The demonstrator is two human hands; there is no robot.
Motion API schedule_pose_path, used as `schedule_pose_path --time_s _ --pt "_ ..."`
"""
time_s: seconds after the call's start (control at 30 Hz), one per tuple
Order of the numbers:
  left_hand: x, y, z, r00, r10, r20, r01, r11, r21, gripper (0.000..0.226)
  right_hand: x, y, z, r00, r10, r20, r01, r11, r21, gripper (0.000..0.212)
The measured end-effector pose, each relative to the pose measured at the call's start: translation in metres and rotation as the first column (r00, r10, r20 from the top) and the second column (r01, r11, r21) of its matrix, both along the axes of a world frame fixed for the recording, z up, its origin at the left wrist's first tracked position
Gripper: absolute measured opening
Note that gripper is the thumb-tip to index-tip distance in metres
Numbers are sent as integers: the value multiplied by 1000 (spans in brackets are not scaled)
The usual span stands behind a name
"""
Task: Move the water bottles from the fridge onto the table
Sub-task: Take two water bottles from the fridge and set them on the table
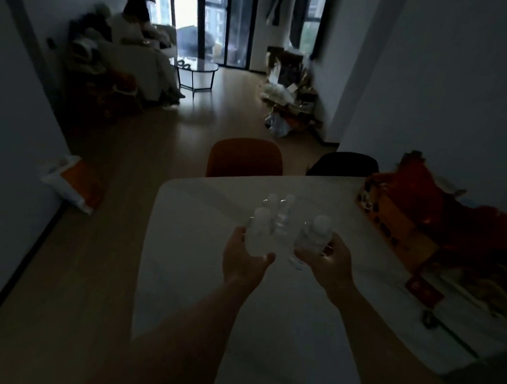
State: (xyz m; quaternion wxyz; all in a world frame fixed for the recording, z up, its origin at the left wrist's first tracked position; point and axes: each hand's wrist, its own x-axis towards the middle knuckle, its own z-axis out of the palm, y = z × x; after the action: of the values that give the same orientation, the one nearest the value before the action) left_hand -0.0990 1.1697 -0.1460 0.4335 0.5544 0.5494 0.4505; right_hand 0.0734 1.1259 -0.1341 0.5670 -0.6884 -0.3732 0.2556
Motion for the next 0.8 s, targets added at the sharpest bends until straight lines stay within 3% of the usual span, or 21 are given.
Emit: schedule_pose_path --time_s 0.3,0.63,0.8 --pt "74 109 -104 991 84 -106 -93 992 -85 54 67 127 -106 998 53 -26 -56 993 -99 51" --pt "114 126 -137 985 76 -154 -90 992 -84 49 73 164 -133 990 114 -77 -123 983 -135 49" --pt "120 135 -145 980 68 -185 -87 992 -95 57 79 169 -138 989 131 -65 -139 980 -142 50"
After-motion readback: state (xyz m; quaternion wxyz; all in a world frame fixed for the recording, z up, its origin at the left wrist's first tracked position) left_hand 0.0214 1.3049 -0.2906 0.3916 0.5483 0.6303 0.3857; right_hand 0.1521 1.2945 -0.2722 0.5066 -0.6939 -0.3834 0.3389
